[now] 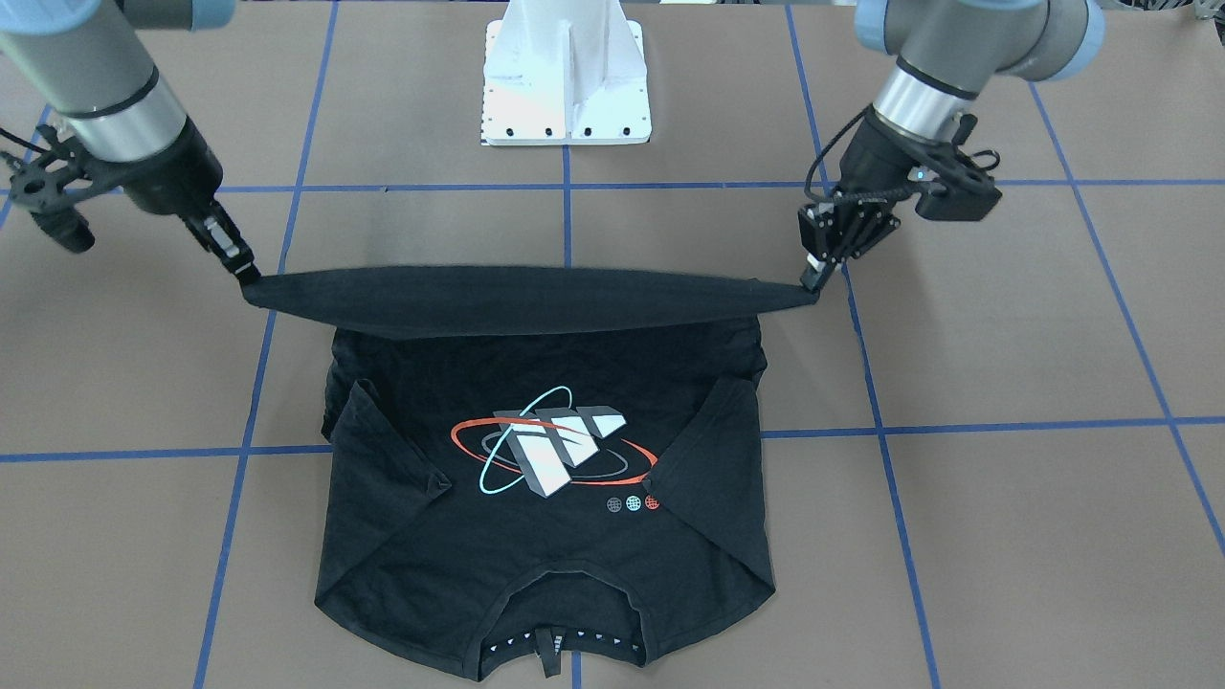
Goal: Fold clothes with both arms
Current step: 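Lift the hem with both grippers and fold it toward the collar, then lay the hem down near the collar and open both grippers, then move the right gripper to the folded shirt's side edge and grasp, then drag the shirt edge toward the robot with the right gripper while the left arm lowers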
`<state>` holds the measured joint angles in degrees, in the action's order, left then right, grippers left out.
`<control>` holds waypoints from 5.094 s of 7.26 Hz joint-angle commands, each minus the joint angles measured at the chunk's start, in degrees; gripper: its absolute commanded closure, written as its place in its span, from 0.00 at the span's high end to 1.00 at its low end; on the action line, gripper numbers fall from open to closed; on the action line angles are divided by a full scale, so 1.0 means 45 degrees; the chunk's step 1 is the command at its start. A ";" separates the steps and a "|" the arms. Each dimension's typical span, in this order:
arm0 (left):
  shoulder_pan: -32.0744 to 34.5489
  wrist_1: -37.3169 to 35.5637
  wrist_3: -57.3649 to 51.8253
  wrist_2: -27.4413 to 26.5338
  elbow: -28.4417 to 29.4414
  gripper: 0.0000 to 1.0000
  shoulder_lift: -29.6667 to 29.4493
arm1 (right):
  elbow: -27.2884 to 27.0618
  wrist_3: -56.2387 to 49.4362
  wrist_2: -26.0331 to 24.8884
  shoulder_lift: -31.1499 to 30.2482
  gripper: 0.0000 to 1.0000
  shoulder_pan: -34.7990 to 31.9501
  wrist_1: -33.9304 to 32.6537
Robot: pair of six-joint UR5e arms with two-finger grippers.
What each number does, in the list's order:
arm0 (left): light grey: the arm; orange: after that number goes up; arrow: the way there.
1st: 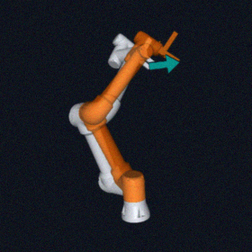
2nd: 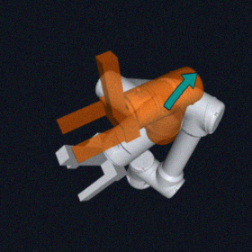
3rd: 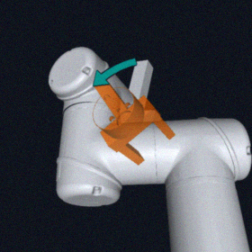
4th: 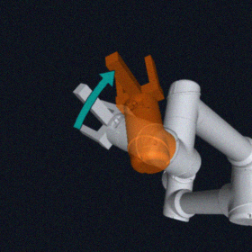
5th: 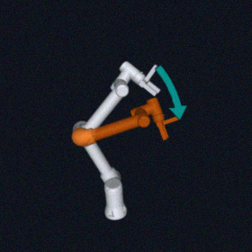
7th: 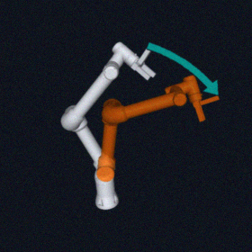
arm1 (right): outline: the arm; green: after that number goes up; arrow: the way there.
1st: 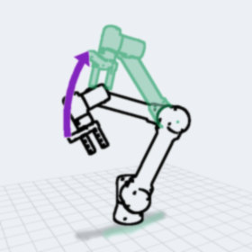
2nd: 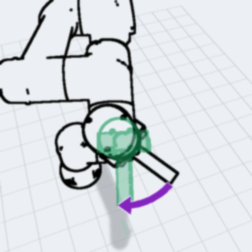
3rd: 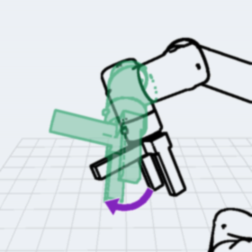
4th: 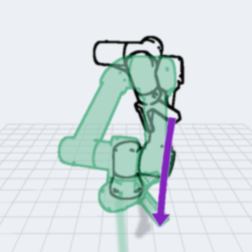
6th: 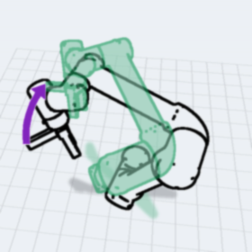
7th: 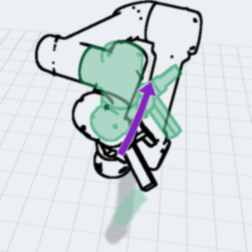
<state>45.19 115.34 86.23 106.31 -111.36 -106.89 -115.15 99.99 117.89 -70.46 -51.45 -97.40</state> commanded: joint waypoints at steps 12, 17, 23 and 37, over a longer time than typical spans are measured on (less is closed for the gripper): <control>0.1364 0.4251 -0.0491 -0.0910 0.9393 0.23 -0.4488 | 0.9222 -0.1536 -0.1882 0.4719 0.12 -0.0323 0.4319; 0.1364 0.4271 -0.0432 -0.1066 0.9122 0.47 -0.4566 | 0.7555 -0.0953 -0.1725 0.4396 0.85 -0.0111 0.4379; 0.1383 0.4231 -0.0472 -0.1105 0.8847 0.48 -0.4351 | 0.3401 0.2017 -0.4225 -0.0338 0.90 0.3366 0.6976; 0.1383 0.4192 -0.0433 -0.1047 0.8284 0.48 -0.4177 | -0.0567 0.2018 -0.2606 -0.3298 0.00 0.3348 0.6731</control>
<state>51.42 134.35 84.13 101.44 -72.63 -126.30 -108.95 108.79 104.33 -79.78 -36.40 -64.24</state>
